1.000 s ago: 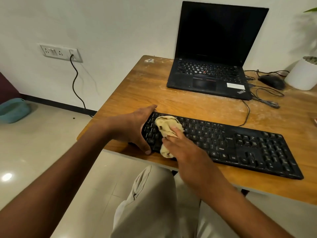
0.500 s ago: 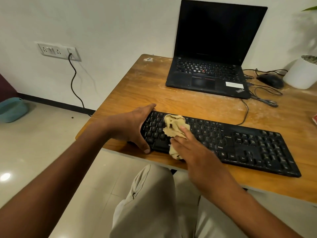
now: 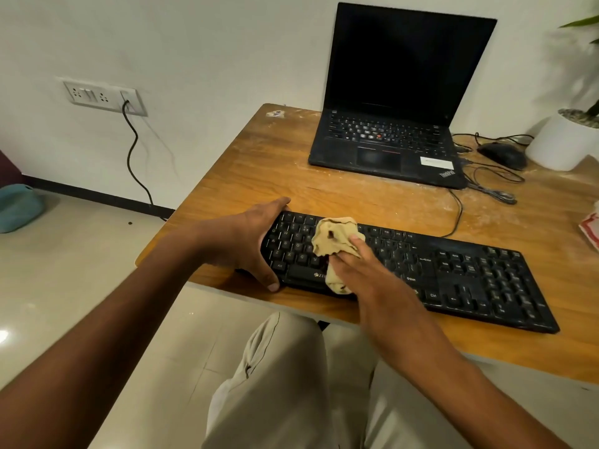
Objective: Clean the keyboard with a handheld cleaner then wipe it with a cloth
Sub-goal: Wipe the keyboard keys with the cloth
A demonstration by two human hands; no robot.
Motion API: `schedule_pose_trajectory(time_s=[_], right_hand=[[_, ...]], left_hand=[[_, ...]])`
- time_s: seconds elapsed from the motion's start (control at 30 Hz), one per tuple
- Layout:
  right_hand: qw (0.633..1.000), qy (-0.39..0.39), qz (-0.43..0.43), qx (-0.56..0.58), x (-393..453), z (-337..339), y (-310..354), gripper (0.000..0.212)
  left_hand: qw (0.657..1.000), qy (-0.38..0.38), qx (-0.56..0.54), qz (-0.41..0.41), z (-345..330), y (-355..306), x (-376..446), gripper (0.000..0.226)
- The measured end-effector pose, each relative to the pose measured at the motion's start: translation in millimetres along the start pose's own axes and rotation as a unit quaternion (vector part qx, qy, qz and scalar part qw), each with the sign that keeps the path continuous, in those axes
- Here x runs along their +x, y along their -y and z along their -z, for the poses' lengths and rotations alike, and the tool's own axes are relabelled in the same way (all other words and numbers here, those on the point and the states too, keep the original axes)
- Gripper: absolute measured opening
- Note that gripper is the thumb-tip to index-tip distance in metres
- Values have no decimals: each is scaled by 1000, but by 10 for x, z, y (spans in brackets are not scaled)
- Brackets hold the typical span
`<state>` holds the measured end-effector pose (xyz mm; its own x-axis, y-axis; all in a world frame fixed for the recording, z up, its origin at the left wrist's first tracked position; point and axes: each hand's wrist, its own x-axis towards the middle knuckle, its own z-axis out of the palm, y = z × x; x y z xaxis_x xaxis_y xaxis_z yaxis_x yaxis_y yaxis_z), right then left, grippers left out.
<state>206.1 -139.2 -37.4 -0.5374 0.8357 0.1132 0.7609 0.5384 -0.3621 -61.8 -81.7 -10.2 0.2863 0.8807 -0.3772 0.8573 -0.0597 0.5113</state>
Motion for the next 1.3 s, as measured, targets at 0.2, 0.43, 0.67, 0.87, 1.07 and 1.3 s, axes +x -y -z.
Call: schedule_pose_trajectory(time_s=[0.2, 0.43, 0.67, 0.87, 1.07, 1.3], right_hand=[[998, -50, -32, -5, 428, 28, 62, 60], [999, 2, 44, 8, 60, -33, 238, 67], [998, -38, -46, -24, 398, 102, -65, 70], [999, -8, 38, 22, 292, -39, 257, 67], [998, -35, -57, -7, 150, 119, -191, 74], [999, -35, 19, 31, 434, -14, 158, 63]], left_hand=[[1000, -3, -2, 6, -6, -7, -6, 155], [1000, -3, 6, 5, -7, 5, 4, 156], [1000, -5, 1, 6, -8, -29, -15, 154], [1000, -8, 13, 5, -6, -16, -12, 154], [1000, -5, 3, 0, -10, -13, 7, 154], [1000, -7, 17, 5, -12, -1, 15, 155]])
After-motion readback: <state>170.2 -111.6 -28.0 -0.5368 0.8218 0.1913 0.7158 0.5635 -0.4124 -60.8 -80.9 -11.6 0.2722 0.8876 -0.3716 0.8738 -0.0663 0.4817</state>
